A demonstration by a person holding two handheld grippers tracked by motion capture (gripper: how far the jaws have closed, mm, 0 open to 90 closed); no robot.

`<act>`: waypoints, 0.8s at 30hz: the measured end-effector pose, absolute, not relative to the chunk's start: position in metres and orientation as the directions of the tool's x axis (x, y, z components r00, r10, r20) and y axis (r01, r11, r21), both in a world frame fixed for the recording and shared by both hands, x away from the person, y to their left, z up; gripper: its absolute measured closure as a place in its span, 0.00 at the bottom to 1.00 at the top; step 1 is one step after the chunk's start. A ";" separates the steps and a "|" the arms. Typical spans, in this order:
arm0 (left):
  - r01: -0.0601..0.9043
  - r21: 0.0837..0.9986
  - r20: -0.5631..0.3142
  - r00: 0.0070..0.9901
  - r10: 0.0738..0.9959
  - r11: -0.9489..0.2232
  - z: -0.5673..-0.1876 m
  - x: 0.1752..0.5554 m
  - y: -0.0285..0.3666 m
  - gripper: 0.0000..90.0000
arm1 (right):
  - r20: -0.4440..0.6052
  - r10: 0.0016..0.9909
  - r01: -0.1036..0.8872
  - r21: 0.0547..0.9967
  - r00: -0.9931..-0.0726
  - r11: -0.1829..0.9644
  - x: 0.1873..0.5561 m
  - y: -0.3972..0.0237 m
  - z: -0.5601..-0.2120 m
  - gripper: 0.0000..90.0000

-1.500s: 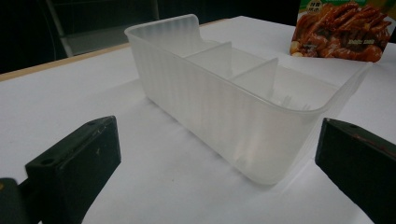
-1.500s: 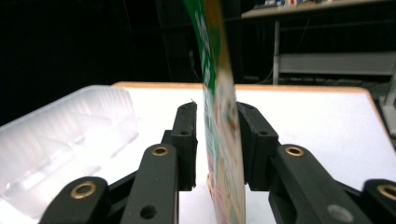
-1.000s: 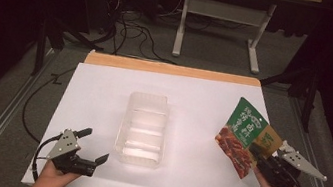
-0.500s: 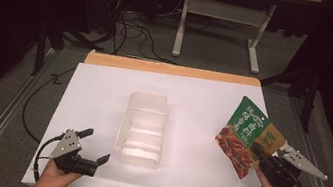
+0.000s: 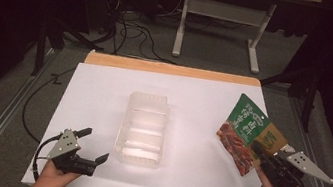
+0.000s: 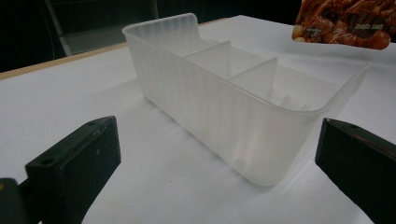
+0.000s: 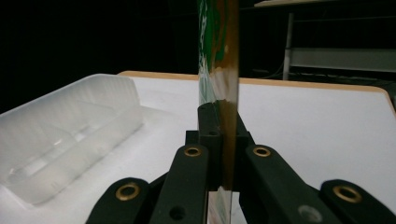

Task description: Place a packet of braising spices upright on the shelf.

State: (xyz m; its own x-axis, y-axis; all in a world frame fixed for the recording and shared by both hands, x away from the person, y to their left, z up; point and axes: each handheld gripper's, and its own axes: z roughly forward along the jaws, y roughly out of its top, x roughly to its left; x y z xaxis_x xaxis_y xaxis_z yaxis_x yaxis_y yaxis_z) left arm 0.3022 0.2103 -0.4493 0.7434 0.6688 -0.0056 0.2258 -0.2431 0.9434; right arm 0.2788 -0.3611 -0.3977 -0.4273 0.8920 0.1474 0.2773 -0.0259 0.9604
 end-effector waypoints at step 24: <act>0.223 0.948 -0.010 0.734 0.679 -0.227 -0.448 0.300 0.214 0.01 | 0.132 0.759 0.244 0.969 -0.637 0.036 0.307 -0.290 -0.368 1.00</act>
State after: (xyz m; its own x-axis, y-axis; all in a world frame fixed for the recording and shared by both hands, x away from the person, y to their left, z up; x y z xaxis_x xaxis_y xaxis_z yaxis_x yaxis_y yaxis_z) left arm 0.2996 0.2138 -0.4478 0.7342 0.6789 -0.0102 0.2234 -0.2273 0.9479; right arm 0.3068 -0.2903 -0.3684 -0.6373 0.7592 0.1323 0.2440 0.0360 0.9691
